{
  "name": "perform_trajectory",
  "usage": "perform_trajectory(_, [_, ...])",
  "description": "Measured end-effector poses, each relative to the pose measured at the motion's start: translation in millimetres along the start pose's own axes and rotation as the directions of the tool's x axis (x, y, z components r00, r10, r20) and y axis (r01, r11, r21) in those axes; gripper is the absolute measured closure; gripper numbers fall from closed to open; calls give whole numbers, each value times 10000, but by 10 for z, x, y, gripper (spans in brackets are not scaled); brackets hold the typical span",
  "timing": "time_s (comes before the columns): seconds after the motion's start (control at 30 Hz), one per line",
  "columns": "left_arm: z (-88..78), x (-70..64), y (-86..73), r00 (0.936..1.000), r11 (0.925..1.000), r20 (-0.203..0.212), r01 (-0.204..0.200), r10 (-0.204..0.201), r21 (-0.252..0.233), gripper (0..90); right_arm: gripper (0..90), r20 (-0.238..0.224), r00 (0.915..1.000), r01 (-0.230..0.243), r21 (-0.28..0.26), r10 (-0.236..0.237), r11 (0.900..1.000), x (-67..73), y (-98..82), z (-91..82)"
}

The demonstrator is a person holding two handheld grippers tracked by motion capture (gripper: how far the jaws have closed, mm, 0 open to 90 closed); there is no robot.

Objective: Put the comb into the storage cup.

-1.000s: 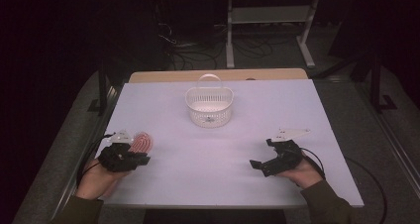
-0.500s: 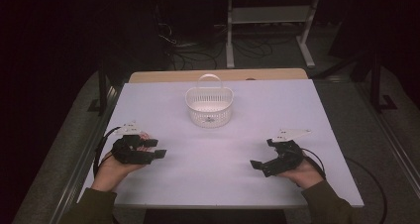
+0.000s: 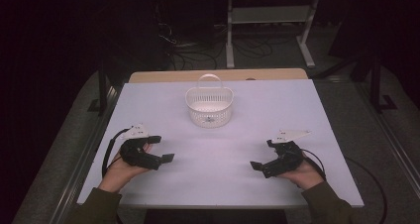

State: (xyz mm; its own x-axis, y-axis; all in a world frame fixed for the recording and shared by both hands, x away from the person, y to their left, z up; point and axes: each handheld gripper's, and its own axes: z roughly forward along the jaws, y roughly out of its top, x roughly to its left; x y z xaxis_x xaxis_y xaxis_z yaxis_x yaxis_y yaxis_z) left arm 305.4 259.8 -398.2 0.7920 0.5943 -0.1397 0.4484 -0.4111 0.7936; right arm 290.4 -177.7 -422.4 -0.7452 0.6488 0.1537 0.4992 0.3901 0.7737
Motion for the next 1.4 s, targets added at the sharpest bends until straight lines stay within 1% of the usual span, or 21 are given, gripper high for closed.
perform_trajectory(0.07, [22,-10,-2,9999,9999,-2,-141,141,21,10,0,1,10000,-14,-12,14,10000,-3,0,0])
perform_trajectory(0.13, [28,-7,-6,9996,9996,14,-273,273,-34,0,0,4,10000,-26,-23,26,10000,-5,1,1])
perform_trajectory(0.2, [25,-1,-9,9996,9996,-28,-267,267,-113,0,0,6,10000,-1,-11,1,10000,-7,-1,1])
perform_trajectory(0.4, [22,8,-8,9996,9995,-18,-292,292,-118,0,0,20,10000,-66,-27,66,10000,-6,-22,-18])
perform_trajectory(0.63, [13,30,-5,9998,9996,-8,-188,188,-198,0,0,68,9999,-157,-84,157,9998,-17,-37,-40])
perform_trajectory(0.9, [-27,28,5,9998,9993,-47,-190,188,-334,0,0,106,9999,-90,-132,91,9999,-10,-39,-45])
perform_trajectory(1.03, [-54,27,18,9996,9993,-146,-239,235,-279,0,0,92,9999,-103,-140,105,9998,-12,-38,-43])
perform_trajectory(1.23, [-107,49,18,9994,9992,-173,-304,300,-251,0,0,77,9999,-94,-145,96,9999,-8,-43,-46])
perform_trajectory(1.4, [-161,80,6,9992,9995,-336,-218,211,-207,0,0,51,10000,-70,-141,71,9999,-8,-42,-40])
